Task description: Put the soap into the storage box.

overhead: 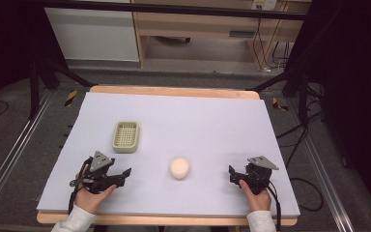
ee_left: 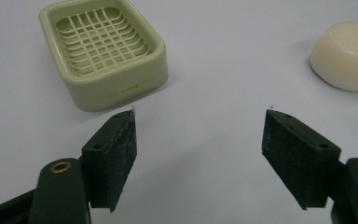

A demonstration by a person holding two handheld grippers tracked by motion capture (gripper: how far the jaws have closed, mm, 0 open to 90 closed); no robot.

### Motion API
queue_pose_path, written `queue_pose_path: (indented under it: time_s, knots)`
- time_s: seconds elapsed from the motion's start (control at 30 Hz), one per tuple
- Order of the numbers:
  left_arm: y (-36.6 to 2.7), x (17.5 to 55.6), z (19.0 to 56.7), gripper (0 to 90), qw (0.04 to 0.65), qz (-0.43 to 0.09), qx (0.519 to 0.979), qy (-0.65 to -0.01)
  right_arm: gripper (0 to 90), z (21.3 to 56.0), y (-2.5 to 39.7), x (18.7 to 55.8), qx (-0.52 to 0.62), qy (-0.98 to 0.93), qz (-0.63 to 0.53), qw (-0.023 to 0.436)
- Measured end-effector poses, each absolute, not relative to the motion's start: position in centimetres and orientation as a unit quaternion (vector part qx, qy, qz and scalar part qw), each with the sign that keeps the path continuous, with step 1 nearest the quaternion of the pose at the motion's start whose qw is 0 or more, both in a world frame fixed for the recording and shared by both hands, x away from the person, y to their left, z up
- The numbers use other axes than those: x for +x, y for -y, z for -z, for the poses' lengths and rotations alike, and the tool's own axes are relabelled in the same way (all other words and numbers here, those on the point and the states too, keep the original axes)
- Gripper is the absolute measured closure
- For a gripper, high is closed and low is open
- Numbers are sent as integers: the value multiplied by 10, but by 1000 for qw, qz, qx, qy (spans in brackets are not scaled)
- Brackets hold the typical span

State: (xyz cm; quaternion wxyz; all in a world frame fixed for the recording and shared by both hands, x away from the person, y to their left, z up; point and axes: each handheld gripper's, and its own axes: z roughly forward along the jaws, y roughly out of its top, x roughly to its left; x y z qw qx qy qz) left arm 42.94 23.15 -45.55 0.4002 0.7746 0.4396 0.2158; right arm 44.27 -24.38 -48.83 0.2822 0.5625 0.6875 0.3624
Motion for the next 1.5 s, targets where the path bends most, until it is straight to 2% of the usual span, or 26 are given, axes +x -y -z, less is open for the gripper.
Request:
queue_pose_path:
  time_s: [1.5]
  knots:
    - [-204, 441, 435, 250, 421, -210, 780, -412, 47, 488, 243, 443, 560, -689, -362, 281]
